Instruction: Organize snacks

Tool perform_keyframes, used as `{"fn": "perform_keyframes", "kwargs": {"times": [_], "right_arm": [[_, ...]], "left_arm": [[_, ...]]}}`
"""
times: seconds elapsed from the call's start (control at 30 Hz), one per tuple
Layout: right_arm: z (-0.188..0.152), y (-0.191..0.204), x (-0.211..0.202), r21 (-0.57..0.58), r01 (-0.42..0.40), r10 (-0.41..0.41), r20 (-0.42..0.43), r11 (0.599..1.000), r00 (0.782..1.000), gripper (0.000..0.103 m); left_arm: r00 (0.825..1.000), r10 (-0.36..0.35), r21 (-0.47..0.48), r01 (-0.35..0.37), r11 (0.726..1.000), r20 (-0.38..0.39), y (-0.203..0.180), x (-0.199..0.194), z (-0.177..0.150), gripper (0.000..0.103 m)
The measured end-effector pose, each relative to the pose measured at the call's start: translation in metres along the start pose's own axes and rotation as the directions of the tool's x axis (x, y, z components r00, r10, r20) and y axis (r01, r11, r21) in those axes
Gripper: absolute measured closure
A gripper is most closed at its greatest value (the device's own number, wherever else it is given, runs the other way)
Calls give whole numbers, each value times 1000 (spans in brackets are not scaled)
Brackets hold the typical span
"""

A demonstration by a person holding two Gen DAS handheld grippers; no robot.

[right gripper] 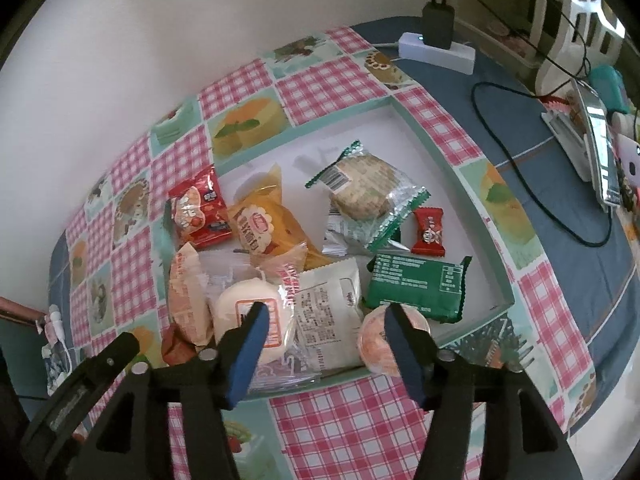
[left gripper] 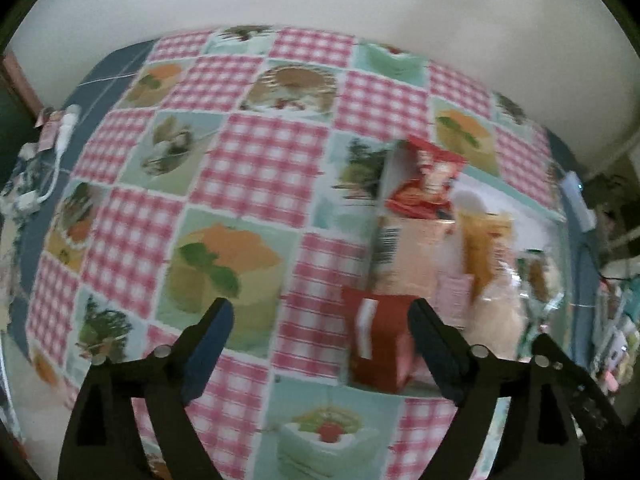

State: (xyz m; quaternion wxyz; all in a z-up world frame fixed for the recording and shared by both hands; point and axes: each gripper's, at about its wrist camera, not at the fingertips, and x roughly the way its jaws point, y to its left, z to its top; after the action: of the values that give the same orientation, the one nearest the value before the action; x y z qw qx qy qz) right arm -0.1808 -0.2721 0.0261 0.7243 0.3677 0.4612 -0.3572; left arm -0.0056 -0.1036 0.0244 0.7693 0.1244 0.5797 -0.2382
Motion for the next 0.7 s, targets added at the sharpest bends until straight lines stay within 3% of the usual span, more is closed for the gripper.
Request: {"fn": "perform_keyframes", "kwargs": {"times": [0.37,0.7], "right_arm": [[-7,27,3,-149,27,-24,22,989,999,2],[-25,43,0,-243,47,-38,41,969,998,0]], "left_arm": [[997,76,9,-76,997,12,5,4,2,8],[993,118,4,-118,993,5,14,5,-5,8]]}}
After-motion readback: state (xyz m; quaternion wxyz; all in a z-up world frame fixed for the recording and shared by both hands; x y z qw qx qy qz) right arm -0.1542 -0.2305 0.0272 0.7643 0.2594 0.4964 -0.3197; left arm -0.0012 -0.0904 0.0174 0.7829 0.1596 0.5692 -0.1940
